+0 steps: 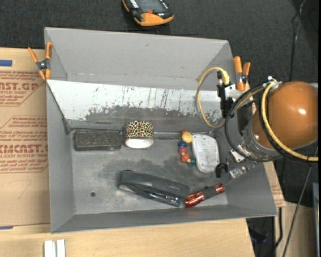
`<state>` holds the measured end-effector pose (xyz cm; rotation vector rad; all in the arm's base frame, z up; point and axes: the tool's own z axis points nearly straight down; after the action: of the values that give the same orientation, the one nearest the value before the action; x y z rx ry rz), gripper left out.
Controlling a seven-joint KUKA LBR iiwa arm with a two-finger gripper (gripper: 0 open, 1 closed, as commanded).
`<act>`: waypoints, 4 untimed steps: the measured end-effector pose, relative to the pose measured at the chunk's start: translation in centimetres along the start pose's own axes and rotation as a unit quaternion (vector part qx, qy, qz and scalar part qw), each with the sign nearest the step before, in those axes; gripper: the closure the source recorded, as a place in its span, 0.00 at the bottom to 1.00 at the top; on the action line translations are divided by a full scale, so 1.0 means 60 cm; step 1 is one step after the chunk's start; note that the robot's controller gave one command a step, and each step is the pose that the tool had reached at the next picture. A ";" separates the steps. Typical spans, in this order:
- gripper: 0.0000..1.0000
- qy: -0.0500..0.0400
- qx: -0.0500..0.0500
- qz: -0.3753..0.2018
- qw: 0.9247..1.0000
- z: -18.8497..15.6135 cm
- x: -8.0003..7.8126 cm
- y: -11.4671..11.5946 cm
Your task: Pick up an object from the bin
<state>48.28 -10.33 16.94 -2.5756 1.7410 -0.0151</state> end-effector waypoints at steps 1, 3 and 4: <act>1.00 -0.002 -0.004 0.170 0.985 0.064 0.001 0.001; 1.00 -0.004 -0.004 0.014 1.000 0.125 0.001 -0.027; 1.00 -0.007 -0.009 0.105 0.994 0.114 -0.010 -0.027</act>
Offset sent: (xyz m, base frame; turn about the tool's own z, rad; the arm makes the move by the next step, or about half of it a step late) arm 0.0142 0.0379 -0.0499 -0.0722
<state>49.71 -9.01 10.17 -2.3828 2.0064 0.0245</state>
